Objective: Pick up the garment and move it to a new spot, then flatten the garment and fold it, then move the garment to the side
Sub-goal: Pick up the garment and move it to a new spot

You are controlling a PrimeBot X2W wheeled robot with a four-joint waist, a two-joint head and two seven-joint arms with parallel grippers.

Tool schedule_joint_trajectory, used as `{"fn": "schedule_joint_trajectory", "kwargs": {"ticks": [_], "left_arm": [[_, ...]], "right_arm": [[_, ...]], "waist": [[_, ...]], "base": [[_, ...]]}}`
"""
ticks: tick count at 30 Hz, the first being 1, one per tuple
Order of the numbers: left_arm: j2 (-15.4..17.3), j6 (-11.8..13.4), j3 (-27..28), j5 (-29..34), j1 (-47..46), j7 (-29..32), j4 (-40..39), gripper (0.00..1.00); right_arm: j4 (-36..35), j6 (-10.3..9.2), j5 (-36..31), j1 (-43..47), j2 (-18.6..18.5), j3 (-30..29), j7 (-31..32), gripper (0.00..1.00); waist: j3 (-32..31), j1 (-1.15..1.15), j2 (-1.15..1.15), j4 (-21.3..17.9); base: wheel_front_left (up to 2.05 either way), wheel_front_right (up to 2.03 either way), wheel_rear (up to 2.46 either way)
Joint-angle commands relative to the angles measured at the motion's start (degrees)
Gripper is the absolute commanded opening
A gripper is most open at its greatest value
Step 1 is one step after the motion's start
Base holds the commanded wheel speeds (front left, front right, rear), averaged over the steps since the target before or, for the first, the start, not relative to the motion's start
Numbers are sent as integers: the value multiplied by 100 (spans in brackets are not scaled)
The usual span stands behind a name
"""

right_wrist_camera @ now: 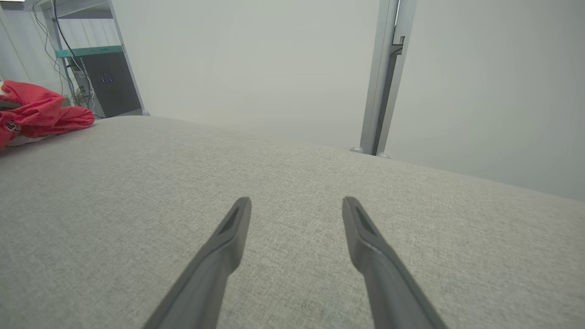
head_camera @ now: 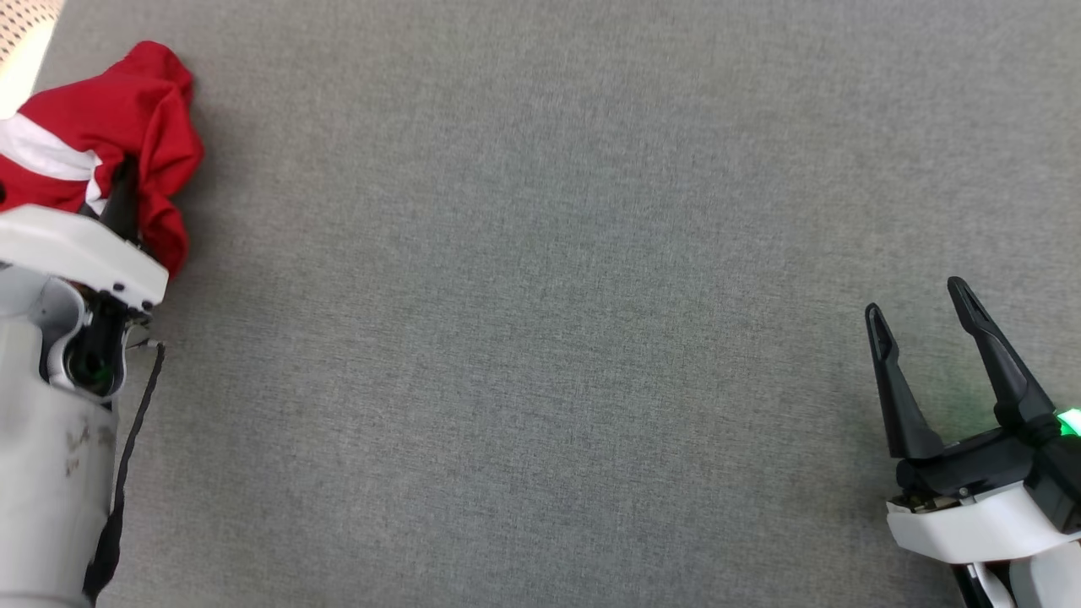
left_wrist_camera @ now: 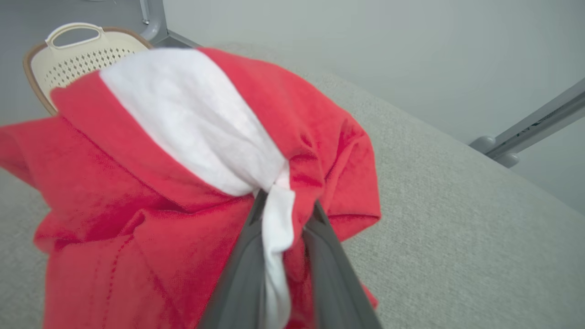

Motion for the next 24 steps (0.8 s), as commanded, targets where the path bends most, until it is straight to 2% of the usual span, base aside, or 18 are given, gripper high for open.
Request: {"fn": "schedule_joint_trajectory", "kwargs": {"ticks": [1,6,10,18,24], "left_arm": [[73,-4,-41,-42,130,-94,-54,0],[465,-4,-881,-306,837,-1170,-946,0],[505,-4,-1314,-430,1302,-1612,-1553,0],[11,5,-1924,-299,2264,-1768,-2789,0],[-374,80,-2464,-180,2578,-1530,-3306,0]], "right_arm": [[-3,-5,10,-20,15,-12,-3,100],[24,-5,97,54,204,-13,-2,100],[28,-5,168,139,328,-35,-3,100],[-21,-6,247,304,517,-135,-3,100],[-41,-5,282,404,653,-192,-2,100]], "waist": [[-210,0,0,-79],[-729,0,0,-212],[-1114,0,0,-357],[-1658,0,0,-749],[-1876,0,0,-1117]], "base": [[0,0,0],[0,0,0],[0,0,0],[0,0,0],[0,0,0]]}}
